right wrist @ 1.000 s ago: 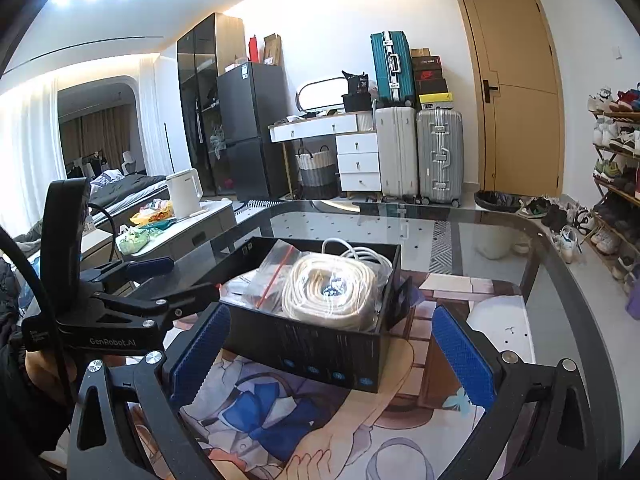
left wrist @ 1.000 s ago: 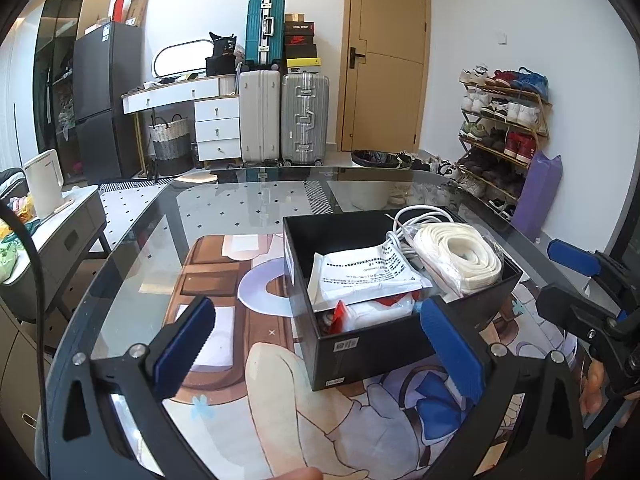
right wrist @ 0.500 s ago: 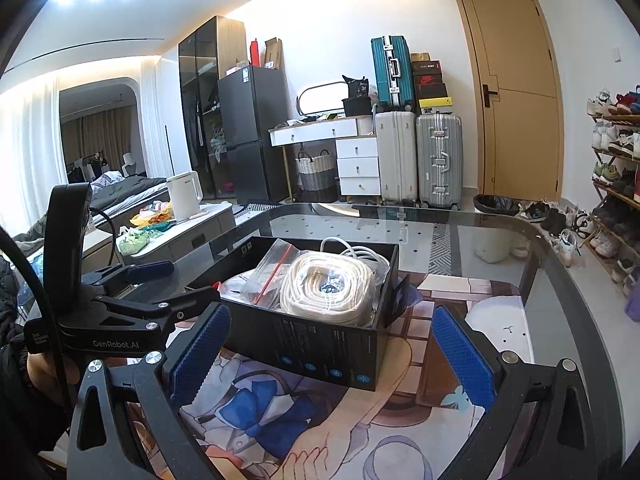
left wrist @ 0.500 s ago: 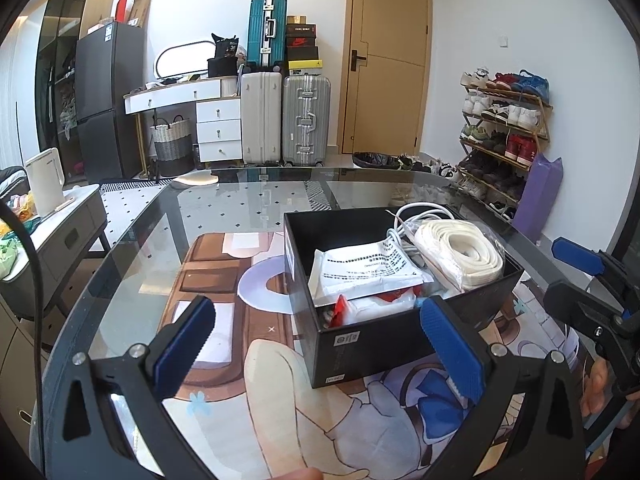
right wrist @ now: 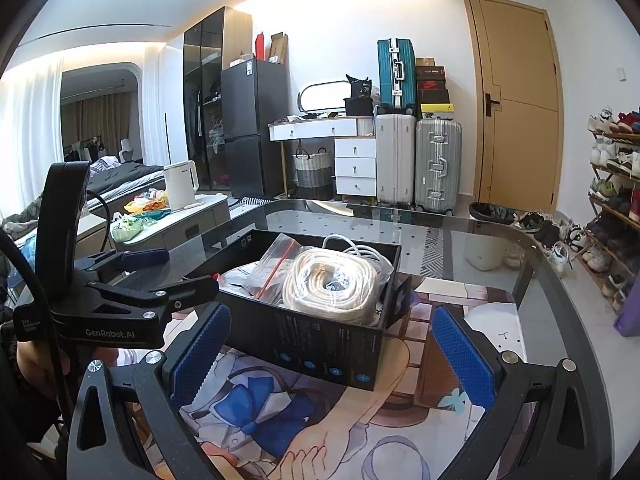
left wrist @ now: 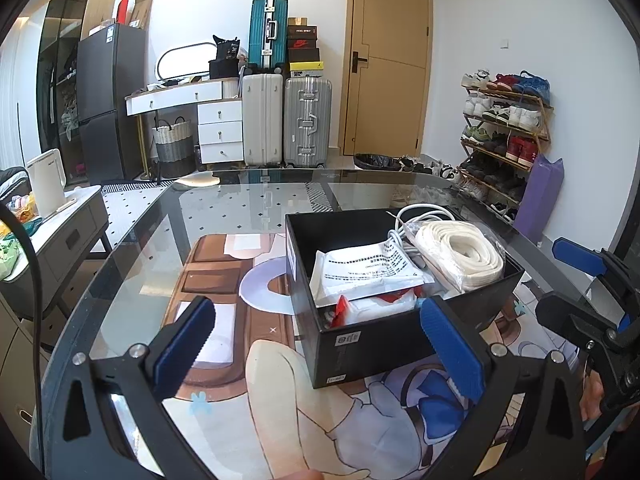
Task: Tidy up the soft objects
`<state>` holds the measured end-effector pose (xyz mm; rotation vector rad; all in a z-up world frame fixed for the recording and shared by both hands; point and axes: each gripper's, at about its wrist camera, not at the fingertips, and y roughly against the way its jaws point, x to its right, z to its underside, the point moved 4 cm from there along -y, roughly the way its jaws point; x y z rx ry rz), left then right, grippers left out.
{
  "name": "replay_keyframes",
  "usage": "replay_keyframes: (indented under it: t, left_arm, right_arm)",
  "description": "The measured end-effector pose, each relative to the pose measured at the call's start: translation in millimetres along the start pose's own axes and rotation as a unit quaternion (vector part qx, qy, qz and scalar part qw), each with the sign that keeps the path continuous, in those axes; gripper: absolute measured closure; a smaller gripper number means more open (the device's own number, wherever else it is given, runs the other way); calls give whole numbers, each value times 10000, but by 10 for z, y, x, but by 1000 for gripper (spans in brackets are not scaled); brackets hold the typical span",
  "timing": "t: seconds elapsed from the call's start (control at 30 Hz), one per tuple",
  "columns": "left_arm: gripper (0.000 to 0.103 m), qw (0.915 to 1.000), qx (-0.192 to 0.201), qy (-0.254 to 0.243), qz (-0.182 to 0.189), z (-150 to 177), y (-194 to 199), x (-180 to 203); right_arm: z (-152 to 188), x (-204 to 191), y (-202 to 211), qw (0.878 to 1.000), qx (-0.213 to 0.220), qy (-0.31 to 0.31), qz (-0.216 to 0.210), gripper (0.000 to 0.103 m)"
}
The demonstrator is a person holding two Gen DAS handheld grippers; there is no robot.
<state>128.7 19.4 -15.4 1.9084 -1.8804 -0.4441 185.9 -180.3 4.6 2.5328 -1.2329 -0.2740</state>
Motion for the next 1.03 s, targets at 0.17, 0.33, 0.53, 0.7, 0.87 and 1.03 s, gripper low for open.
replay_keyframes:
  t: [0.17, 0.33, 0.53, 0.7, 0.87, 1.03]
  left_arm:
    - [0, 10000, -17, 2, -14, 4, -4, 6]
    - [0, 10000, -34, -3, 0, 11, -1, 7]
    - [0, 10000, -35, -2, 0, 7, -3, 13]
    - [0, 10000, -46, -1, -4, 6, -9, 12]
    - [0, 10000, -51, 2, 6, 9, -15, 14]
    - [0, 10000, -45, -3, 16, 30, -17, 25]
  right_arm:
    - [6, 9, 24, 10000, 24, -44, 5, 1]
    - [4, 16, 26, 10000, 31, -23, 10, 1]
    - [7, 17, 29, 10000, 30, -35, 14, 1]
    - [12, 11, 32, 10000, 26, -16, 19, 1]
    - [12, 10, 31, 10000, 26, -22, 19, 1]
    - [13, 11, 29, 10000, 16, -3, 17, 1]
